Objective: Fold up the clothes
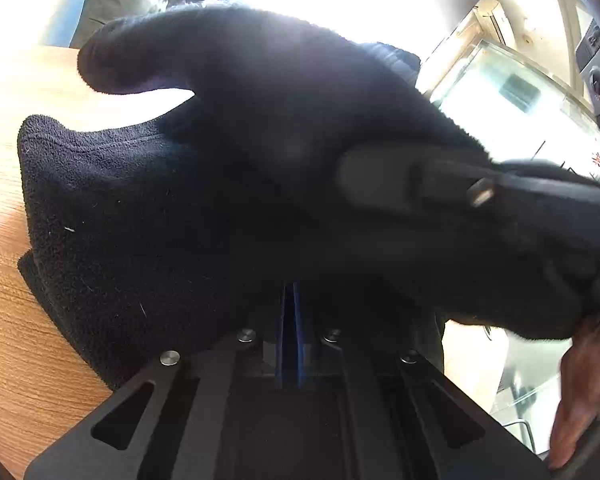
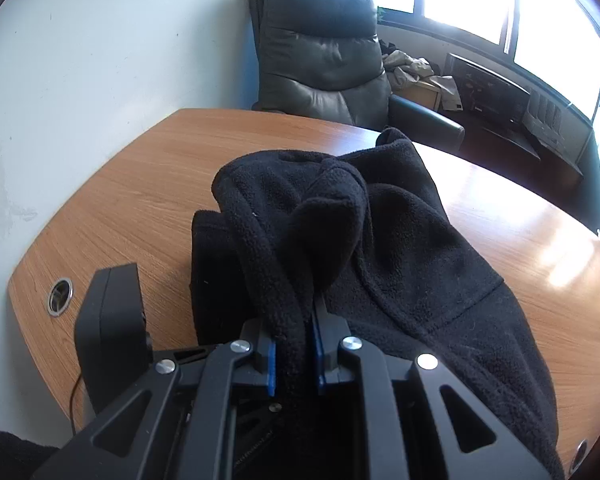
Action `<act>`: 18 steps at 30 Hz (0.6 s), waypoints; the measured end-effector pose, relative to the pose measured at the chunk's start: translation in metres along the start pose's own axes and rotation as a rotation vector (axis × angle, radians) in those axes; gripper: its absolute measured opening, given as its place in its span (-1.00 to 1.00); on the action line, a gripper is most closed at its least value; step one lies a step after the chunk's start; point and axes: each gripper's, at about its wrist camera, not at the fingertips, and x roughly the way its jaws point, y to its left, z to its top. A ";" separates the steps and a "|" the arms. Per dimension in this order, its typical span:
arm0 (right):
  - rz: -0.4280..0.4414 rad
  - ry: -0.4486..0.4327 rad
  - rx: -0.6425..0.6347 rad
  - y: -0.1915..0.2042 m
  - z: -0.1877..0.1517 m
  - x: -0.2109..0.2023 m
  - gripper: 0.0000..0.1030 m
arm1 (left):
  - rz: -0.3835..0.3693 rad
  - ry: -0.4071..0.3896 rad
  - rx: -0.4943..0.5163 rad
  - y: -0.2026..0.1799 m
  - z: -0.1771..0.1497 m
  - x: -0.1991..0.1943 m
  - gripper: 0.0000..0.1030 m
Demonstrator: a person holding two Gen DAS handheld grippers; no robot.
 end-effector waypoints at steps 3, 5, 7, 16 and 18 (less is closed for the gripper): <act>0.032 0.044 0.049 -0.003 -0.015 0.023 -0.69 | -0.005 0.005 -0.019 0.001 -0.007 -0.001 -0.97; 0.036 0.053 0.018 -0.001 -0.027 0.033 -0.60 | -0.017 0.009 -0.032 0.002 -0.012 -0.004 -0.97; 0.039 0.010 -0.051 0.007 -0.035 0.025 -0.40 | -0.031 0.000 -0.045 0.003 -0.016 -0.008 -0.97; 0.154 -0.313 -0.366 -0.015 -0.079 -0.117 1.00 | 0.009 -0.012 -0.054 -0.013 -0.037 -0.023 -0.85; 0.116 -0.399 -0.433 -0.033 -0.101 -0.146 1.00 | 0.019 -0.034 -0.055 -0.018 -0.040 -0.030 -0.76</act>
